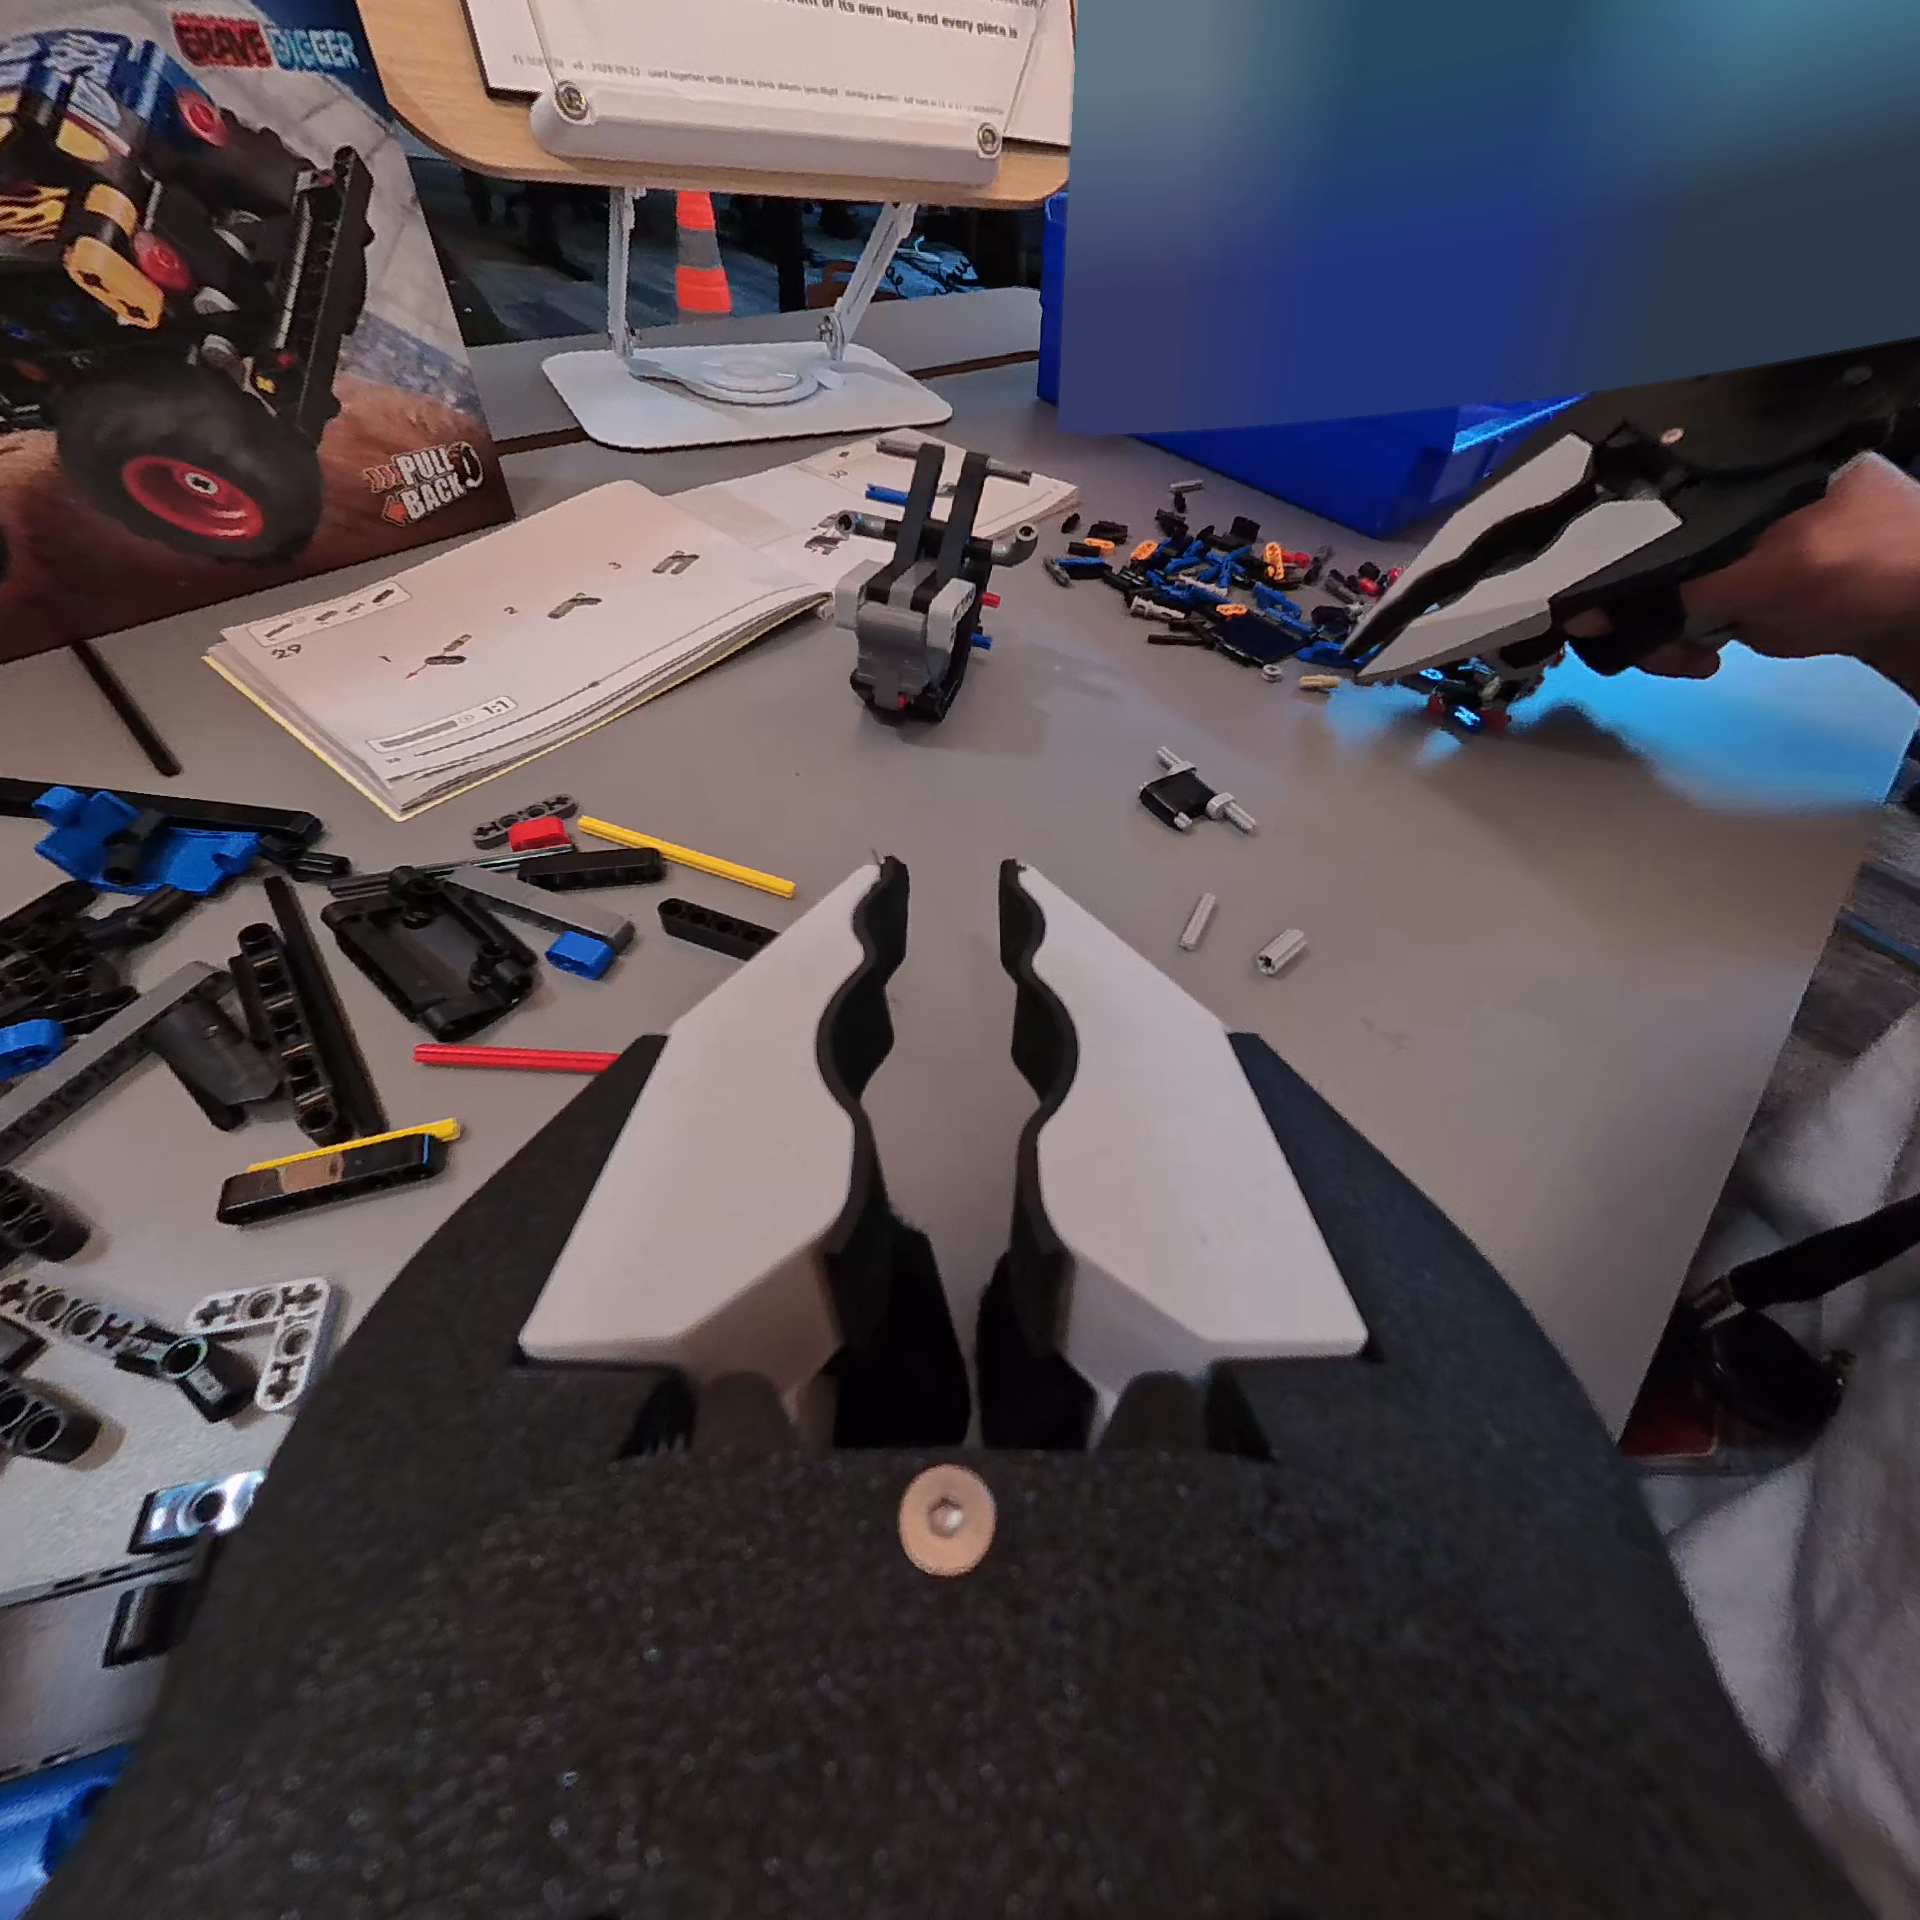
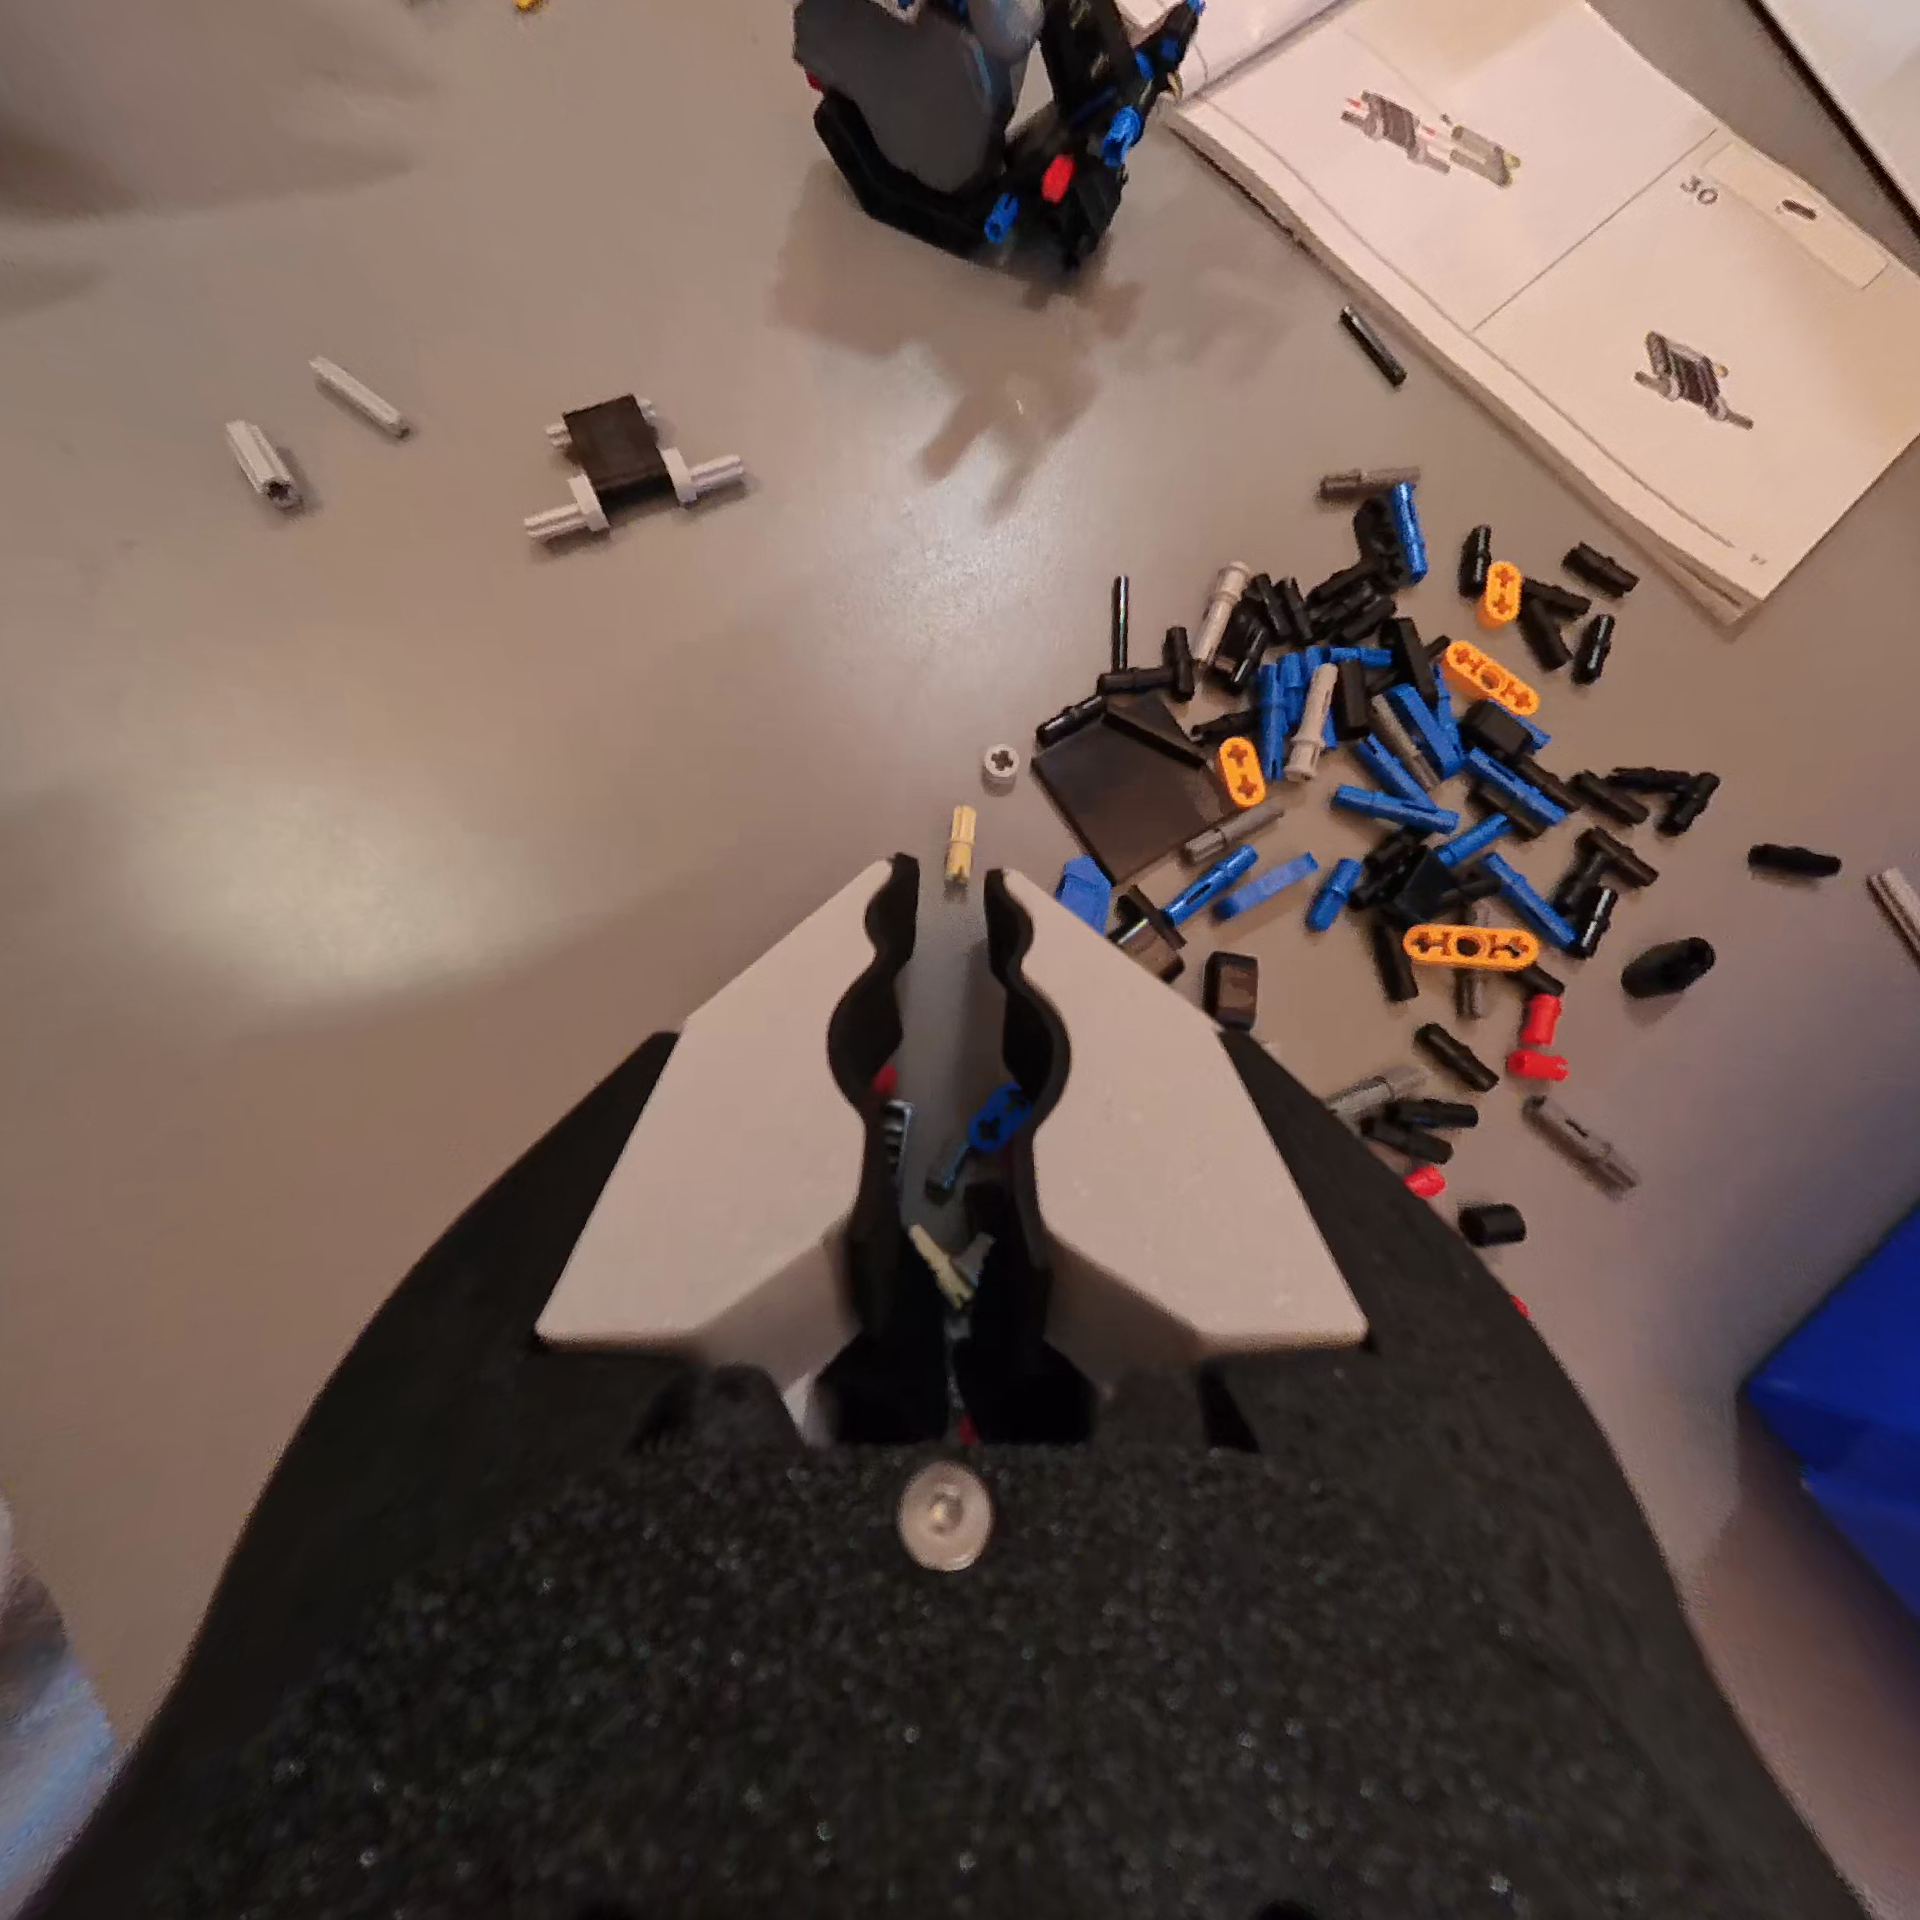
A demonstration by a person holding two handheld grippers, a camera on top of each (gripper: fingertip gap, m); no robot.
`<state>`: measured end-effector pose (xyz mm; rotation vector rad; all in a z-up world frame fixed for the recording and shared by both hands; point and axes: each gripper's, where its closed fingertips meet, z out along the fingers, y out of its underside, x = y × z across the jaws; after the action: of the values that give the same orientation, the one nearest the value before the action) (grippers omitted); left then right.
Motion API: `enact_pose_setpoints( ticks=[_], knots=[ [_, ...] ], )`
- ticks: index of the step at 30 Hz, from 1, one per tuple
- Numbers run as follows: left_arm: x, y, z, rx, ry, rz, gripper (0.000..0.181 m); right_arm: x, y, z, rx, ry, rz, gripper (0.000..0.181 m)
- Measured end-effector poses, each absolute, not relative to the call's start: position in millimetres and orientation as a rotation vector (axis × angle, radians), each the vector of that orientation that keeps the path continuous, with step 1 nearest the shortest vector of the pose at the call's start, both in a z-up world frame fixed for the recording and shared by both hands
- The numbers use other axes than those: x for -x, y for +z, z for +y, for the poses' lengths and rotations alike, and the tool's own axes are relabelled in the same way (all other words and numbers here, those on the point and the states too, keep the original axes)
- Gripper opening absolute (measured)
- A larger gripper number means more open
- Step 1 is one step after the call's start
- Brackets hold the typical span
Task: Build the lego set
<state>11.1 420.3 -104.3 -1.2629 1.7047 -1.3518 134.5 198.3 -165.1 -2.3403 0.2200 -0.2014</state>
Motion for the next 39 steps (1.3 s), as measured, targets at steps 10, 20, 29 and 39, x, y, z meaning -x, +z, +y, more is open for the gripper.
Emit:
enact_pose_setpoints(
  ticks=[10, 20, 29, 39],
  knots=[
    [-10.4, -104.3, 418.1, 1.239, -1.334, 1.714, 0.015, -138.1, -174.3, 209.0, 2.398, -0.257, 0.156, 0.011],
    [-10.6, -105.4, 417.1, 1.238, -1.328, 1.724, 0.015, -112.1, -160.5, 238.2, 2.343, -0.154, 0.028, 0.005],
    [-9.5, -104.2, 415.7, 1.226, -1.344, 1.726, 0.015, -27.7, -167.6, 306.9, 2.294, 0.069, -0.330, 0.005],
    [-9.8, -106.7, 412.7, 1.218, -1.331, 1.753, 0.015, -25.8, -174.9, 313.3, 2.316, -0.002, -0.371, 0.005]
  ],
)
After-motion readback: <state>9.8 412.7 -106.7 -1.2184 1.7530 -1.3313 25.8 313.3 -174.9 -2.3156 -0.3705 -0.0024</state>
